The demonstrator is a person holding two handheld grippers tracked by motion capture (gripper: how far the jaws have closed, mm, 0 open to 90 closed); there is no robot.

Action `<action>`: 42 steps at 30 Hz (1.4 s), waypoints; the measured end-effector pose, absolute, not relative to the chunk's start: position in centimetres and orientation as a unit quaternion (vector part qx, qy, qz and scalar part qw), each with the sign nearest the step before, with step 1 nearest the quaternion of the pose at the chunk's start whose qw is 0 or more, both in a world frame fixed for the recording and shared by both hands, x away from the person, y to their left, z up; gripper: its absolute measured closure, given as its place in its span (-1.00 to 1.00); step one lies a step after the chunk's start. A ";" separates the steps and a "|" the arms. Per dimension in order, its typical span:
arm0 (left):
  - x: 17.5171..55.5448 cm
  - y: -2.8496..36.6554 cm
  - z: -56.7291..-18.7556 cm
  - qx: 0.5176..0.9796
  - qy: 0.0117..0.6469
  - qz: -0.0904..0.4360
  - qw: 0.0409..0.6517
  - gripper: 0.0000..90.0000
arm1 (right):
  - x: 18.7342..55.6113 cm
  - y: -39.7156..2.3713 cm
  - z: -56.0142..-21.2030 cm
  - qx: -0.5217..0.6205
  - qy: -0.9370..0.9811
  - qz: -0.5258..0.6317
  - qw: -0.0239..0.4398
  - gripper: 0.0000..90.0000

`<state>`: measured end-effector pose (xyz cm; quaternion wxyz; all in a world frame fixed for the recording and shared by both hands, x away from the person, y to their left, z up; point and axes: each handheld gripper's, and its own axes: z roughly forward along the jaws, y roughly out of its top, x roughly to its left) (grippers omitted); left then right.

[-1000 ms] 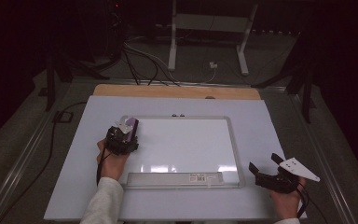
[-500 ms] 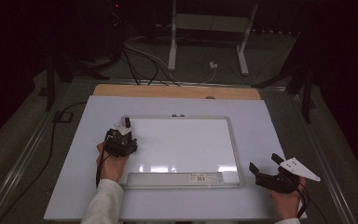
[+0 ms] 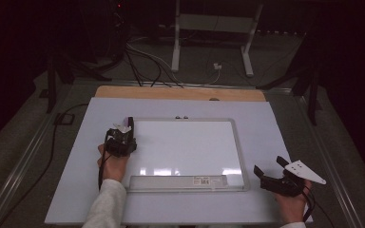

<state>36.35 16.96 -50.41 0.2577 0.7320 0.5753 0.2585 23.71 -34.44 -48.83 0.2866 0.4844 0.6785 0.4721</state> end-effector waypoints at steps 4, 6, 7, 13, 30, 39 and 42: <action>36.8 17.2 -50.4 0.728 0.582 0.256 0.257 0.30 | 23.6 -34.4 -48.8 0.483 0.678 0.472 0.288 -0.96; 37.0 17.1 -50.4 0.727 0.582 0.259 0.256 0.30 | 23.7 -34.4 -48.8 0.484 0.679 0.472 0.287 -0.96; 37.0 17.1 -50.4 0.727 0.583 0.258 0.256 0.30 | 23.7 -34.4 -48.8 0.484 0.679 0.471 0.286 -0.96; 37.2 17.2 -50.4 0.725 0.586 0.256 0.257 0.29 | 23.7 -34.4 -48.8 0.483 0.678 0.473 0.288 -0.96; 32.4 19.5 -45.8 0.700 0.518 0.270 0.411 -0.97 | 23.6 -34.4 -48.7 0.480 0.677 0.477 0.289 -0.96; 28.4 21.4 -44.7 0.695 0.479 0.300 0.444 -0.99 | 23.5 -34.1 -48.7 0.474 0.680 0.480 0.288 -0.96; 27.0 22.1 -44.9 0.689 0.473 0.304 0.457 -0.99 | 23.5 -34.0 -48.7 0.473 0.679 0.481 0.290 -0.96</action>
